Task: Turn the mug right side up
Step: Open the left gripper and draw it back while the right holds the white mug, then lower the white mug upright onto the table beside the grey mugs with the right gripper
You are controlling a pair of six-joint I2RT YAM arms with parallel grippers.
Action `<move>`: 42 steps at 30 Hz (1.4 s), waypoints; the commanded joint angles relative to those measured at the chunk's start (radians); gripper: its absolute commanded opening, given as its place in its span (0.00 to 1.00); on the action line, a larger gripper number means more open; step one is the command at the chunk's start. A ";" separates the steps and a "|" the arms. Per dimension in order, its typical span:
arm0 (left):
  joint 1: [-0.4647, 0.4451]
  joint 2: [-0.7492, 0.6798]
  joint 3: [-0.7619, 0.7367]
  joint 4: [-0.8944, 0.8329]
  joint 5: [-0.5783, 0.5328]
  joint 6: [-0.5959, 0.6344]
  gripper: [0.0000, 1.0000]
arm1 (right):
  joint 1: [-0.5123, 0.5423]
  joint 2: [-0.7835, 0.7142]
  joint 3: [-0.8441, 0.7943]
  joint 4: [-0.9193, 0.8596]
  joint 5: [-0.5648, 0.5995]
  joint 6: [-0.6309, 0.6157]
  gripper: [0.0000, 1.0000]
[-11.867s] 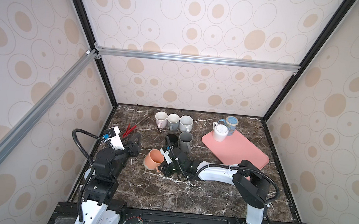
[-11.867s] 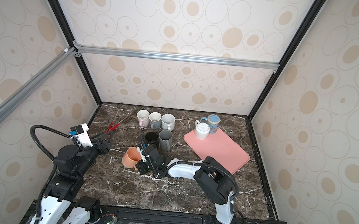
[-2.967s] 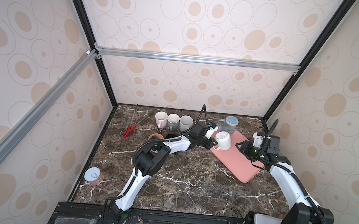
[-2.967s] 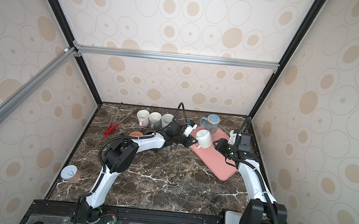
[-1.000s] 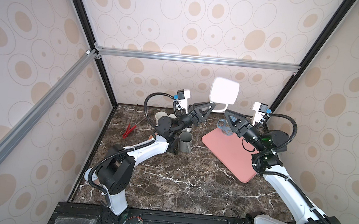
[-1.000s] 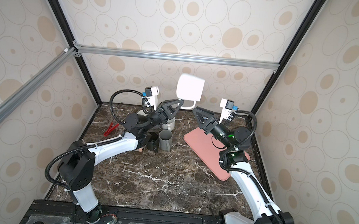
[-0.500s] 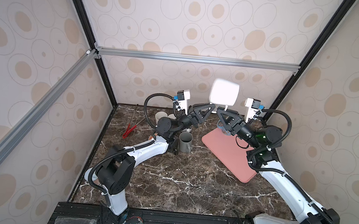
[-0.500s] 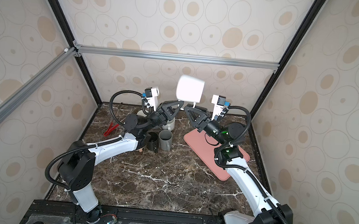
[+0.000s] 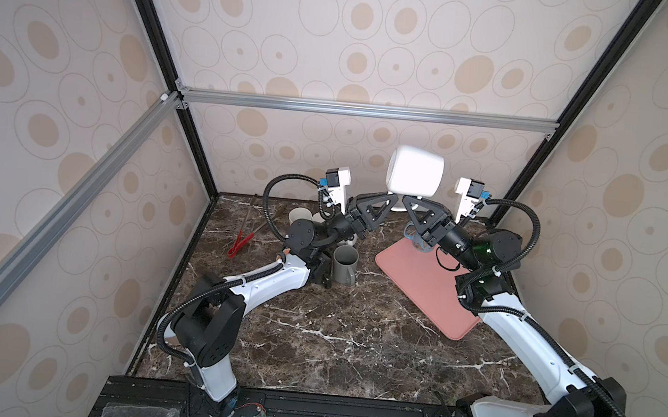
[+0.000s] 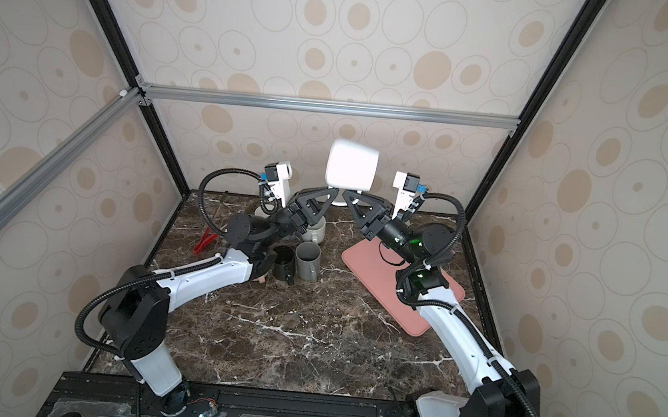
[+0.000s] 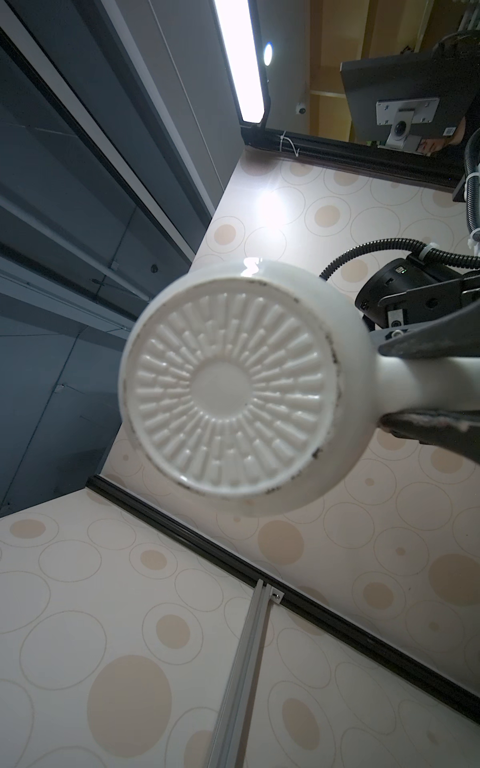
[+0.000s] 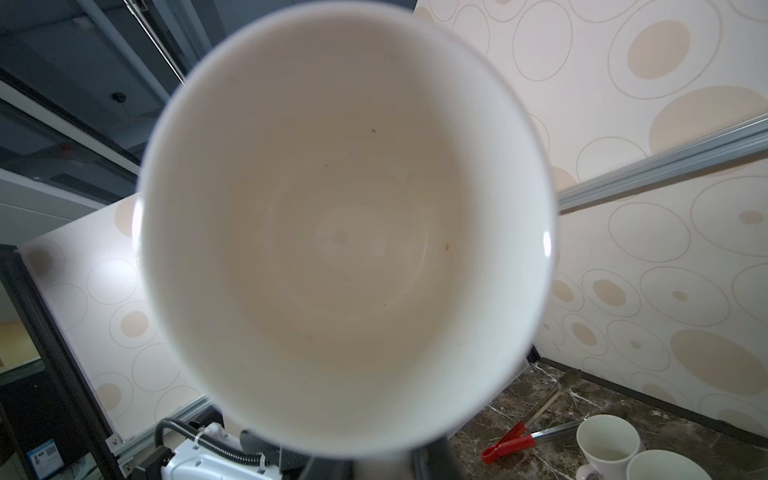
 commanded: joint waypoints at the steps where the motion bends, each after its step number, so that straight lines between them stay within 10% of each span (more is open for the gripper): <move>1: 0.006 -0.058 0.021 0.094 0.013 0.018 0.00 | 0.006 0.005 0.034 0.058 -0.010 0.037 0.02; 10: 0.014 -0.083 0.001 -0.044 0.011 0.060 0.03 | 0.008 0.009 0.044 0.055 -0.009 0.028 0.00; 19: 0.049 -0.209 -0.164 -0.146 -0.039 0.132 0.58 | 0.008 -0.009 0.026 -0.049 0.049 -0.020 0.00; 29: 0.085 -0.478 -0.313 -0.601 -0.245 0.425 0.59 | 0.010 -0.046 0.026 -0.289 0.100 -0.123 0.00; 42: 0.087 -0.795 -0.467 -0.959 -0.597 0.661 0.64 | 0.322 0.050 0.225 -0.997 0.345 -0.715 0.00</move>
